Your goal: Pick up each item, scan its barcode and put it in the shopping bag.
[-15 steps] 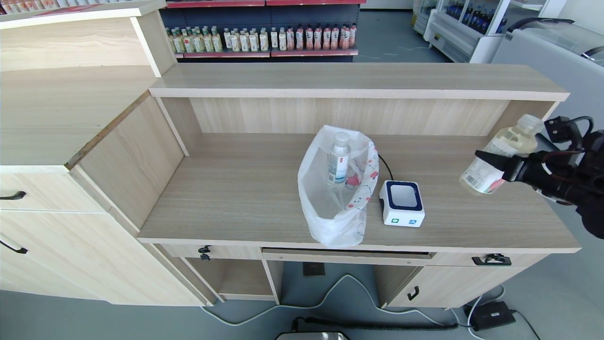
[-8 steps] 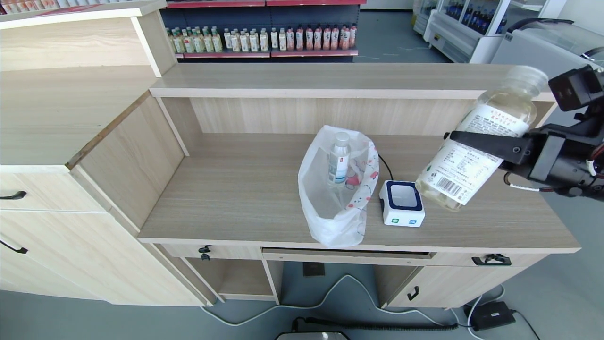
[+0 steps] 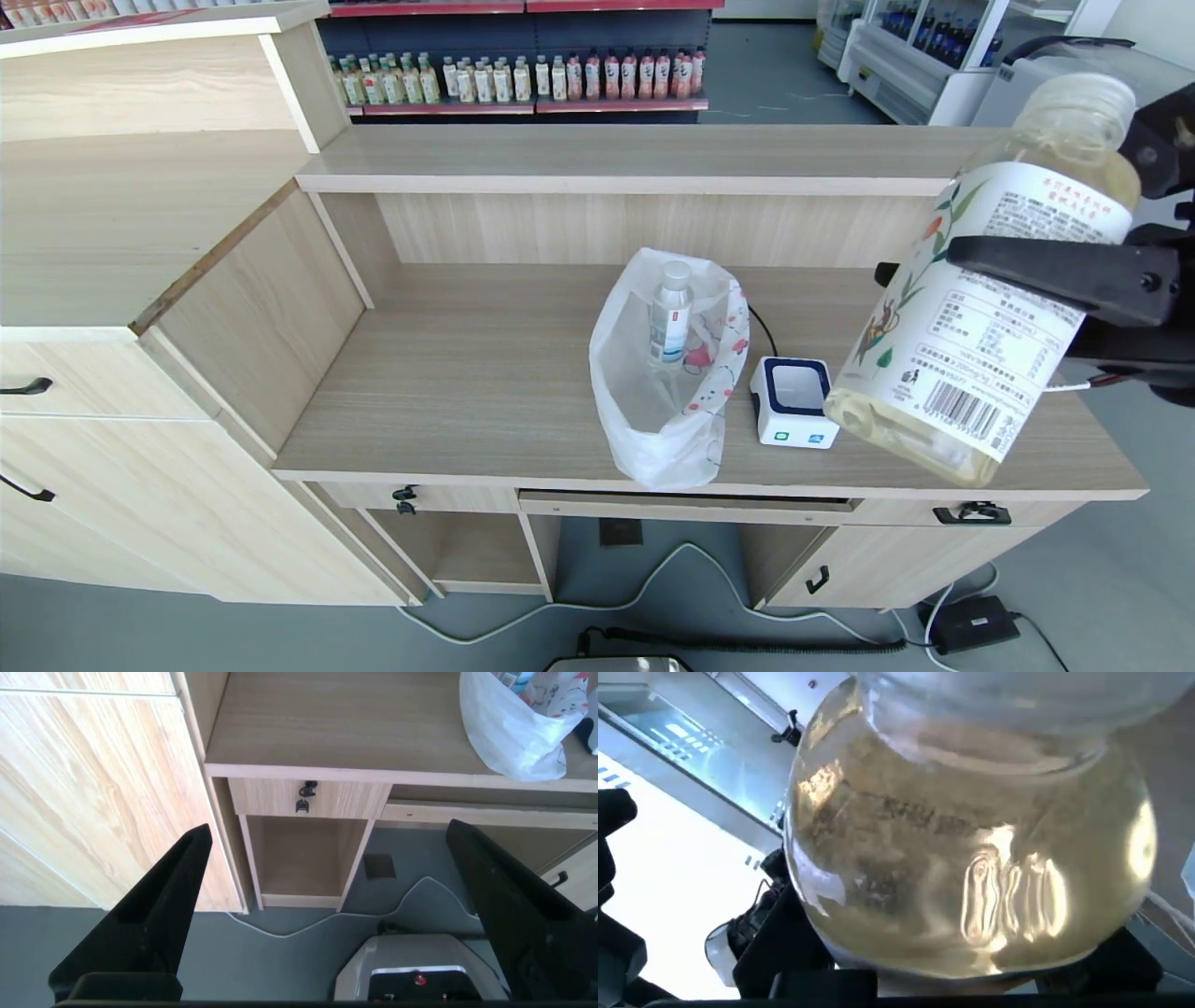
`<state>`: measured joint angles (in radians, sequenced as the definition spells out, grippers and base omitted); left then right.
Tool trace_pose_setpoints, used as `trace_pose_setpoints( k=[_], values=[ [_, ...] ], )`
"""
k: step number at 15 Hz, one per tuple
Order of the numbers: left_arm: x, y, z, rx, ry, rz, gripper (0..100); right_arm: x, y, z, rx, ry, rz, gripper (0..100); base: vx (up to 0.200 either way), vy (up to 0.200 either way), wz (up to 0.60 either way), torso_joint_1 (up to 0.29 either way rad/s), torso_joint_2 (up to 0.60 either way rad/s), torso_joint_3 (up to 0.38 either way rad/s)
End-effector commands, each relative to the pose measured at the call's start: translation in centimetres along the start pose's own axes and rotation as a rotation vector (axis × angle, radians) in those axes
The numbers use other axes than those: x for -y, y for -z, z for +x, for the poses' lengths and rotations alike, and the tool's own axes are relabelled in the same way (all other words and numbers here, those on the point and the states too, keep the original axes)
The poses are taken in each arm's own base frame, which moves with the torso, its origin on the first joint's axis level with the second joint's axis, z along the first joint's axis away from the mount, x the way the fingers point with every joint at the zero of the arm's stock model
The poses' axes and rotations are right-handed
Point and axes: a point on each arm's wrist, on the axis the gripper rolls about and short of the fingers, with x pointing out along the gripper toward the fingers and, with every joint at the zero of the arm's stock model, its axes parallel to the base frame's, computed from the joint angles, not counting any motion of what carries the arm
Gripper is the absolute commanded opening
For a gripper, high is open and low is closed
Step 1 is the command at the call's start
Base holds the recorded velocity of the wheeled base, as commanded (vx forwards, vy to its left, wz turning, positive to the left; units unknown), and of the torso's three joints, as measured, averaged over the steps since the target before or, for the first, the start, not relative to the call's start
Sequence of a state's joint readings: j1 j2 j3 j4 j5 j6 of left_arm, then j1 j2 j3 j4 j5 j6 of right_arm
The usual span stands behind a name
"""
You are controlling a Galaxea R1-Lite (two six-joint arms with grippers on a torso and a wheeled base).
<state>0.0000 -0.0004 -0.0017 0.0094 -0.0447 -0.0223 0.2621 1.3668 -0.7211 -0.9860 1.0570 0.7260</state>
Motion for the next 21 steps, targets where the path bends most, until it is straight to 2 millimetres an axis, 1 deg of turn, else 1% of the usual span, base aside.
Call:
trace_pose_setpoints(
  k=[1, 5, 9, 11, 12, 13, 15, 16, 17, 18, 19, 20, 21],
  values=[
    [0.0, 0.0, 0.0, 0.0, 0.001, -0.001, 100, -0.7, 0.2, -0.1, -0.01, -0.021, -0.007, 0, 0.0, 0.0, 0.0, 0.0, 0.0, 0.0],
    [0.0, 0.0, 0.0, -0.002, 0.0, -0.001, 100, -1.0, 0.9, 0.1, -0.026, -0.042, 0.001, 0, 0.0, 0.0, 0.0, 0.0, 0.0, 0.0],
    [0.0, 0.0, 0.0, 0.0, 0.0, -0.001, 100, -0.8, 1.3, 0.0, -0.032, -0.039, -0.003, 0, 0.0, 0.0, 0.0, 0.0, 0.0, 0.0],
    [0.0, 0.0, 0.0, 0.0, 0.0, -0.001, 100, 0.1, 1.5, 0.2, -0.035, -0.023, -0.043, 0, 0.0, 0.0, 0.0, 0.0, 0.0, 0.0],
    [0.0, 0.0, 0.0, 0.0, 0.0, -0.001, 100, 1.0, 1.7, 0.4, -0.039, -0.008, -0.085, 0, 0.0, 0.0, 0.0, 0.0, 0.0, 0.0],
    [0.0, 0.0, 0.0, 0.0, 0.0, -0.001, 100, 3.2, 1.7, 0.0, -0.038, 0.048, -0.24, 0, 0.0, 0.0, 0.0, 0.0, 0.0, 0.0],
    [0.0, 0.0, 0.0, 0.0, 0.0, -0.001, 100, 8.7, 1.6, -0.8, -0.079, 0.153, -0.636, 0, 0.0, 0.0, 0.0, 0.0, 0.0, 0.0],
    [0.0, 0.0, 0.0, 0.0, 0.0, -0.001, 100, 11.3, 1.1, -1.8, -0.098, 0.209, -0.788, 0, 0.0, 0.0, 0.0, 0.0, 0.0, 0.0],
    [0.0, 0.0, 0.0, 0.0, 0.0, -0.001, 100, 13.6, 0.5, -2.3, -0.11, 0.24, -0.899, 0, 0.0, 0.0, 0.0, 0.0, 0.0, 0.0],
    [0.0, 0.0, 0.0, 0.0, 0.001, -0.001, 100, 16.0, -0.6, -2.6, -0.114, 0.264, -0.999, 0, 0.0, 0.0, 0.0, 0.0, 0.0, 0.0],
    [0.0, 0.0, 0.0, 0.0, 0.0, -0.001, 100, 18.0, -1.3, -2.8, -0.111, 0.283, -1.071, 0, 0.0, 0.0, 0.0, 0.0, 0.0, 0.0],
    [0.0, 0.0, 0.0, 0.0, 0.0, -0.001, 100, 19.7, -1.8, -2.9, -0.107, 0.29, -1.137, 0, 0.0, 0.0, 0.0, 0.0, 0.0, 0.0],
    [0.0, 0.0, 0.0, 0.0, 0.0, -0.001, 100, 20.1, -1.8, -2.9, -0.106, 0.291, -1.149, 0, 0.0, 0.0, 0.0, 0.0, 0.0, 0.0]
  ],
)
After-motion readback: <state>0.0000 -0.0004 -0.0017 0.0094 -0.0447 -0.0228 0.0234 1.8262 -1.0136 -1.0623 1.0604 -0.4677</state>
